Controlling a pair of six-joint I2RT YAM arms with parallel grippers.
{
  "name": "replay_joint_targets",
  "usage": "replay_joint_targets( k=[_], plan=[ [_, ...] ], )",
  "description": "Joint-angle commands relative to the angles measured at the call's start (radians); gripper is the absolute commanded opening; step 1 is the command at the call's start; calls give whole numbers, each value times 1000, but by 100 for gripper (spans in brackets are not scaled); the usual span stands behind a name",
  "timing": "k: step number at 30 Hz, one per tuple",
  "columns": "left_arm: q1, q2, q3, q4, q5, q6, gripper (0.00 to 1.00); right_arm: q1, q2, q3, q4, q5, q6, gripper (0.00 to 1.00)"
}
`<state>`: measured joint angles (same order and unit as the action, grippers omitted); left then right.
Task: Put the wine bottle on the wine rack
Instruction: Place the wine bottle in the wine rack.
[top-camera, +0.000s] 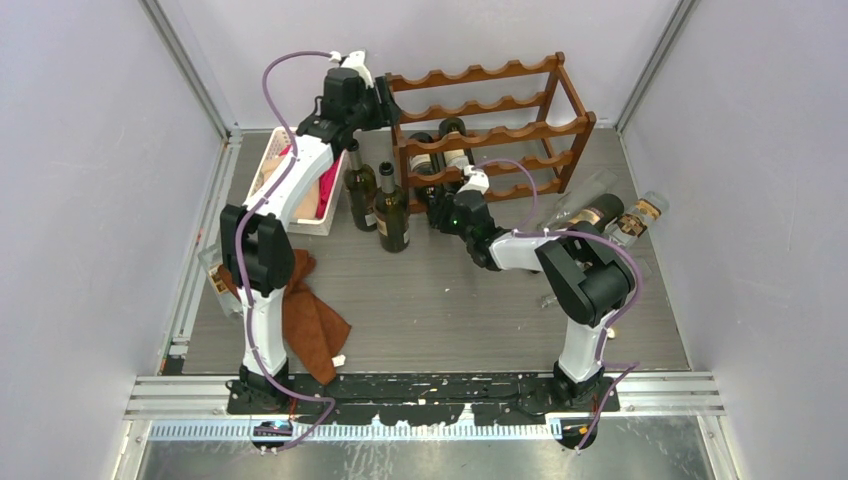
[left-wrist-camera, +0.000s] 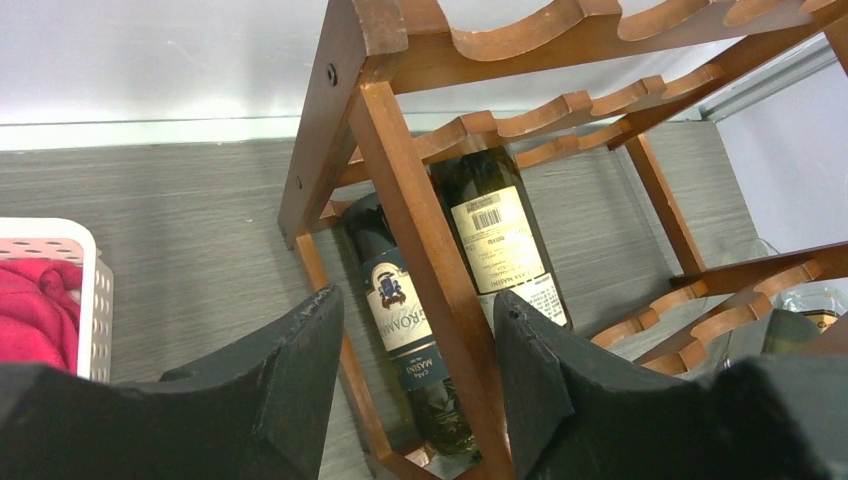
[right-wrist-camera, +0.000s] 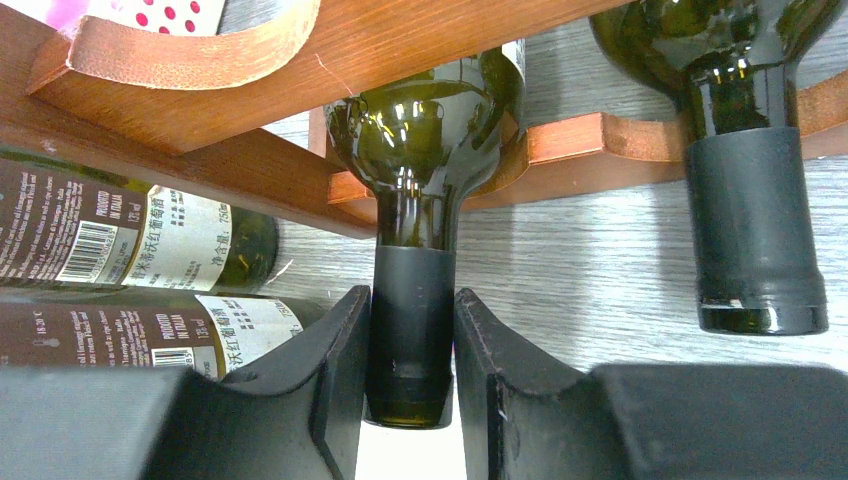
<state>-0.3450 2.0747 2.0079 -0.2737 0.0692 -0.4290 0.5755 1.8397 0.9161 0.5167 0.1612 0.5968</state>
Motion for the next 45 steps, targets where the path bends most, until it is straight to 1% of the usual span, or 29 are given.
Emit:
replay_joint_targets(
  k=[1,14,18,23,29,45],
  plan=[
    [1,-11,56,3,13,36,56,15,0,-36,68,29,-47,4],
    [1,-1,57,4,35,37,51,58,-6,-51,108,69,-81,3],
    [1,-8,50,3,37,41,49,65,16,-42,77,74,-57,3],
    [1,-18,33,5,45,45,48,65,30,-42,127,93,-77,3],
    [1,-18,28,11,56,44,47,59,56,-20,142,103,-105,3],
    [4,-25,22,18,70,58,46,22,114,29,201,84,-148,3]
  ],
)
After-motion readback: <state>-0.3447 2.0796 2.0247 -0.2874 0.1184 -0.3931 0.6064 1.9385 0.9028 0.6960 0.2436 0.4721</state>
